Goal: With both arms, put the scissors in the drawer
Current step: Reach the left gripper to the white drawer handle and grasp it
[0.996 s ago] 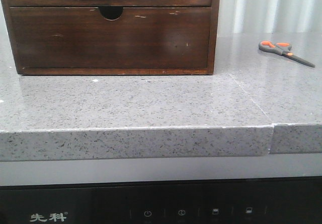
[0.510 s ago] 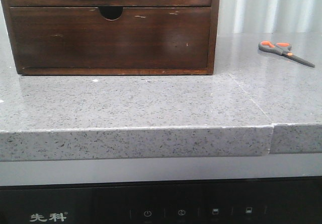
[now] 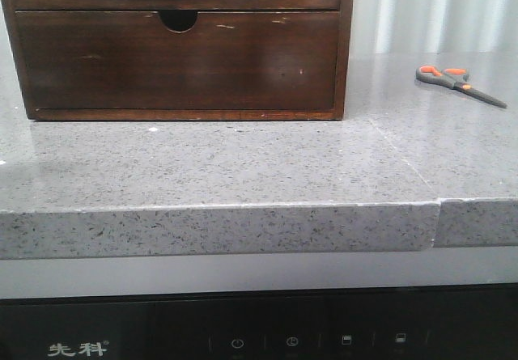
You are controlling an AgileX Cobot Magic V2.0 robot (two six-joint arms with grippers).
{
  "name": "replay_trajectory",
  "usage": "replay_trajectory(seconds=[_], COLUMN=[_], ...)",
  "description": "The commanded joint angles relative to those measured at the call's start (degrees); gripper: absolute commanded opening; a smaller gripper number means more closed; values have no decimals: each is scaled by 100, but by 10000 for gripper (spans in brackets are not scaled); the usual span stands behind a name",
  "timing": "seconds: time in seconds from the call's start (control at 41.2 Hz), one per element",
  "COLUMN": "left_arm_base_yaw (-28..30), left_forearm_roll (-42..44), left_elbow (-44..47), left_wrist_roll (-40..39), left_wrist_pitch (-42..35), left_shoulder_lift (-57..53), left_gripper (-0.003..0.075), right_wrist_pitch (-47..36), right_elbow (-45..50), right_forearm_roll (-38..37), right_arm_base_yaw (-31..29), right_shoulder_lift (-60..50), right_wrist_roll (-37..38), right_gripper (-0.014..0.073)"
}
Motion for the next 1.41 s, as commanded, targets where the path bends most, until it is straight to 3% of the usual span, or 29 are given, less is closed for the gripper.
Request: replay_trajectory(seconds=[0.0, 0.219, 0.583, 0.898, 1.02, 1.263, 1.384], left_arm_base_yaw=[-32, -32, -32, -32, -32, -32, -32], left_forearm_roll=[-1010, -2517, -2517, -2517, -2517, -2517, -2517], left_elbow=[-170, -182, -1220, -1852, -1947, -1972, -1972], left_wrist_roll=[615, 1921, 1971, 1958, 1958, 1958, 1958], left_wrist_pitch=[176, 800, 1696, 1937, 1961, 2118, 2236], left_shoulder_lift=[290, 1120, 2678, 3471, 3600, 3665, 3665], left_gripper=[617, 617, 617, 604, 501, 221, 125], right_wrist_pitch=[-420, -420, -430, -430, -430, -437, -437], right_elbow=[-148, -148, -148, -148, -148, -148, -148], right_forearm_roll=[-99, -99, -99, -99, -99, -99, -99], right_arm_base_yaw=[-7, -7, -7, -7, -7, -7, -7], right_shoulder_lift=[95, 95, 95, 95, 95, 95, 95], right_wrist_roll=[-5, -5, -5, -5, -5, -5, -5], right_gripper=[602, 602, 602, 602, 602, 602, 602])
